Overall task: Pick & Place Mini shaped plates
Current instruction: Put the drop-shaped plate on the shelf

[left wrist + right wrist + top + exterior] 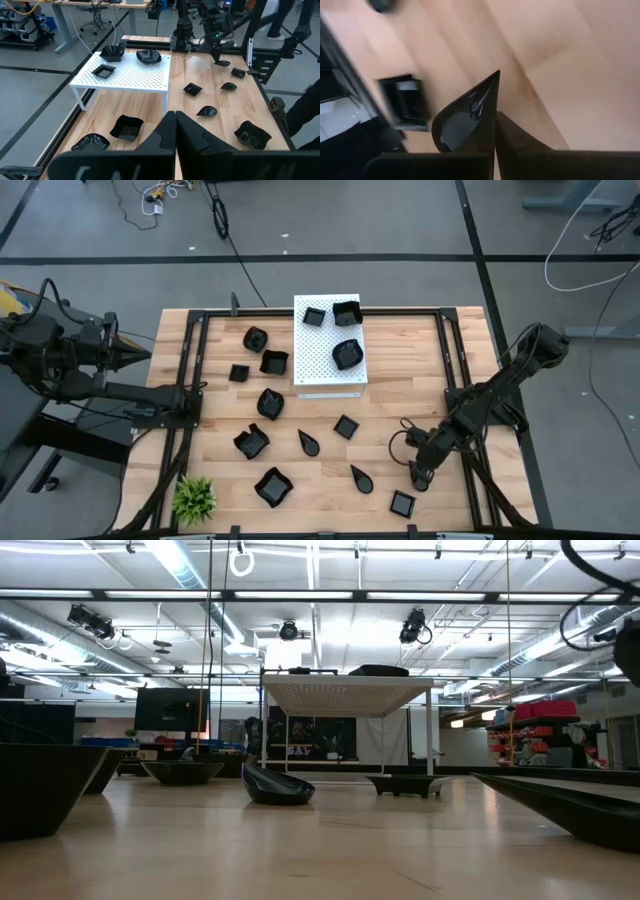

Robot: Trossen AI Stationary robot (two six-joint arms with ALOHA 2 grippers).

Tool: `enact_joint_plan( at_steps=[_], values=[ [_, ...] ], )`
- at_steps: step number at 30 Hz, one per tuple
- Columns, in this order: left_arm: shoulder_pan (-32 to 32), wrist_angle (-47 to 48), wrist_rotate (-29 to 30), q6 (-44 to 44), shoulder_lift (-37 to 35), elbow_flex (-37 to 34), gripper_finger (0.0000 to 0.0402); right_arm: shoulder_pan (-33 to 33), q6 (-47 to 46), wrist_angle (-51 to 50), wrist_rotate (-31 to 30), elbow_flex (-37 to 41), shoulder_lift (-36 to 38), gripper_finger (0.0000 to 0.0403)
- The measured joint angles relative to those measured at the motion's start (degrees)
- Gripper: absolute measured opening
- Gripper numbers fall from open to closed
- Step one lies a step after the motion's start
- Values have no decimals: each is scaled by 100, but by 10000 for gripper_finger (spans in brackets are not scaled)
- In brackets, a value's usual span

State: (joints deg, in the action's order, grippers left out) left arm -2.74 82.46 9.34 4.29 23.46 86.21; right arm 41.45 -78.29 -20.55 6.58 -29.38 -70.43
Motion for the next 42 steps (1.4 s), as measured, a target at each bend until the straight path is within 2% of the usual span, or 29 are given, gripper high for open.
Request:
enact_joint_plan(
  at_steps=[8, 16, 27, 42],
  values=[
    [0, 0, 0, 0, 0, 1, 3, -553, 602, -24, -6, -799, 2, 2],
    [0, 0, 2, 0, 0, 2, 3, -1406, 1028, -268, -8, -1827, -12, 2],
    [0, 0, 2, 1, -2, 1, 3, -2505, 1944, -593, 21, -3049, -435, 2],
    [0, 0, 0, 0, -2, 2, 3, -4029, 3148, -1443, 766, -4379, -1005, 2]
  ],
)
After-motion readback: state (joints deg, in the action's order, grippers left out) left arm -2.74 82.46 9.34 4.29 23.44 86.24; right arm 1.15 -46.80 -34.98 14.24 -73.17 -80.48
